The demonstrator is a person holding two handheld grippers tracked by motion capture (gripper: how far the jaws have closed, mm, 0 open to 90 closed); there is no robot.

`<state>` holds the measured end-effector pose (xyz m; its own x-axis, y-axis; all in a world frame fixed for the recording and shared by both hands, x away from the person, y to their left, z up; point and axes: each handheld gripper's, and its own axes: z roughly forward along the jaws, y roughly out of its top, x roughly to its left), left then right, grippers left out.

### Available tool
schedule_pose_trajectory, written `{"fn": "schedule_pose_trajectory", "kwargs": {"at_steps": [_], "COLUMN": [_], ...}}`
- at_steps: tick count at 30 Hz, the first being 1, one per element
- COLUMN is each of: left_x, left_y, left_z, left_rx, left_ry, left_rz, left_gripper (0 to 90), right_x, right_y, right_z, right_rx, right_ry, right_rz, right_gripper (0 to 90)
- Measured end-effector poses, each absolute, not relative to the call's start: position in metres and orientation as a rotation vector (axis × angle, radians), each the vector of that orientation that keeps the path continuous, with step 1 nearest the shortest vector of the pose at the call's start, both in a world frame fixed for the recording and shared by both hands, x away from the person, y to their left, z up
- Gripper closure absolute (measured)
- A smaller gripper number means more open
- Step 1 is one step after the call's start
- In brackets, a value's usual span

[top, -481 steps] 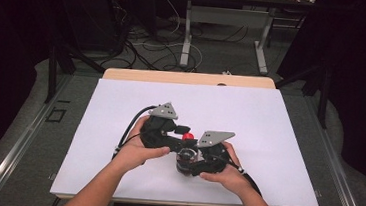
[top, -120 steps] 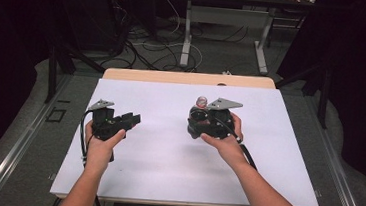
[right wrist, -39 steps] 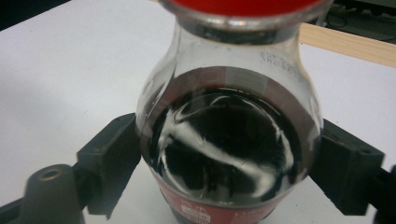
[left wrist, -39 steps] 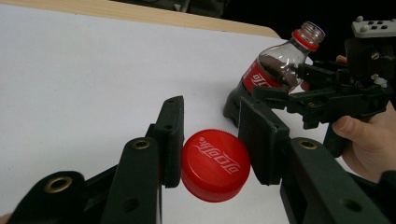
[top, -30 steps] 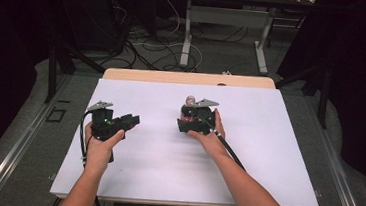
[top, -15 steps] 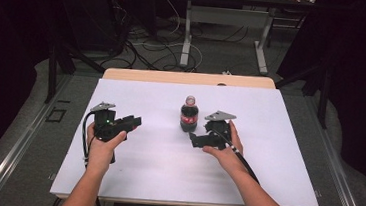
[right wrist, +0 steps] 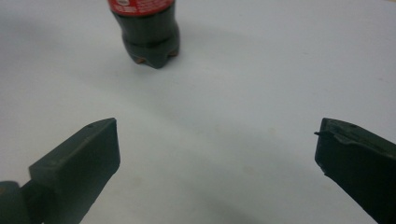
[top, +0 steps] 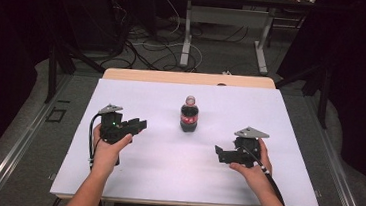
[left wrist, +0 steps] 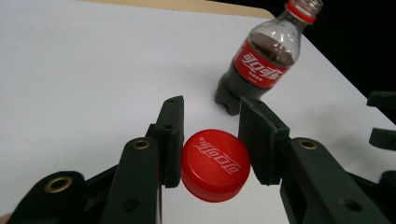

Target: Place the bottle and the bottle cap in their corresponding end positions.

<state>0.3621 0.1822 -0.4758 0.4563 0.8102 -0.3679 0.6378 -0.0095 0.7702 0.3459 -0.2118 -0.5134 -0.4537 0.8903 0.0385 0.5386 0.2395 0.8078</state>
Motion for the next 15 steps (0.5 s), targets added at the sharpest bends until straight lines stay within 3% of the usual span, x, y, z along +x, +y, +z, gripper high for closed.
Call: {"fn": "schedule_pose_trajectory", "kwargs": {"at_steps": [15], "left_x": [0.354], "left_y": [0.113], "left_z": [-0.51], "left_rx": [1.915], "left_ry": [1.112], "left_rz": [0.186], "left_gripper": [61.8], "right_x": [0.345], "right_y": [-0.242], "right_z": [-0.533], "right_rx": [1.372], "right_ry": [2.019], "right_rz": [1.09], "right_gripper": [0.0]}}
